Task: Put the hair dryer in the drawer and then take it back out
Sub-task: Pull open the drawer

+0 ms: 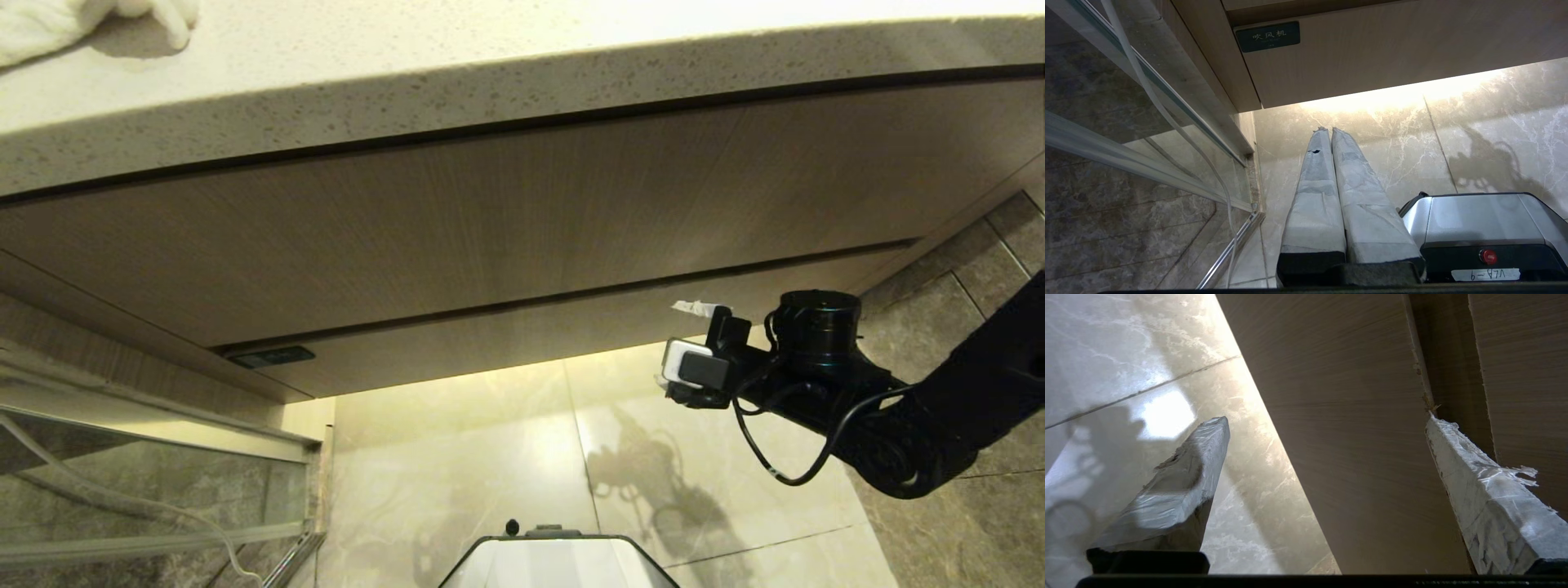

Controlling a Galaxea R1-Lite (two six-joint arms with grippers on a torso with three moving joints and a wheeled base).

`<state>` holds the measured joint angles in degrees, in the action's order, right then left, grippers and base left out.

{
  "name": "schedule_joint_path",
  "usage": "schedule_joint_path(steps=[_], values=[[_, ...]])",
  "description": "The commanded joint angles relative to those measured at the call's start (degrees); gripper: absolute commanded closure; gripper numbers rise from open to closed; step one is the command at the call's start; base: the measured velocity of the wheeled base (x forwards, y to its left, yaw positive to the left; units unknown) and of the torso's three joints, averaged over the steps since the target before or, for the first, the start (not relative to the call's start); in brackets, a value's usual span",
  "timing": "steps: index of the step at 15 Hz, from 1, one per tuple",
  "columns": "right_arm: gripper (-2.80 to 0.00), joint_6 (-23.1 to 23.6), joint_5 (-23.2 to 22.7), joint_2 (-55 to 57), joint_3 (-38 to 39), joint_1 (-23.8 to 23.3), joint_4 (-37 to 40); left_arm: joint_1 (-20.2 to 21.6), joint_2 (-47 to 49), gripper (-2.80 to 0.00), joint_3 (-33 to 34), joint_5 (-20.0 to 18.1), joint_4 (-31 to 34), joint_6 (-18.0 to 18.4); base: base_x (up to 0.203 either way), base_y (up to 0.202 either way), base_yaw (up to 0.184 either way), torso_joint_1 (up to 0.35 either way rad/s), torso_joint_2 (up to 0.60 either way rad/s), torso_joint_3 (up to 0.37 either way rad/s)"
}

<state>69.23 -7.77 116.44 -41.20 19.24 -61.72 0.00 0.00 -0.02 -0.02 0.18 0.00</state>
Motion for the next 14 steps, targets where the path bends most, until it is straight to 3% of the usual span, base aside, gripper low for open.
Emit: schedule_joint_path(steps=[1,14], values=[[-2.80,0.4,-0.1,2.4,-0.6,-0.1,-2.2,0.0,0.0,0.00,0.0,0.0,0.0,0.0,0.000,0.000,0.000,0.000,0.00,0.000],[-2.80,0.3,0.0,9.8,-11.1,-2.3,-4.5,0.0,-0.1,0.00,0.0,0.0,0.0,0.0,0.000,0.000,0.000,0.000,0.00,0.000]])
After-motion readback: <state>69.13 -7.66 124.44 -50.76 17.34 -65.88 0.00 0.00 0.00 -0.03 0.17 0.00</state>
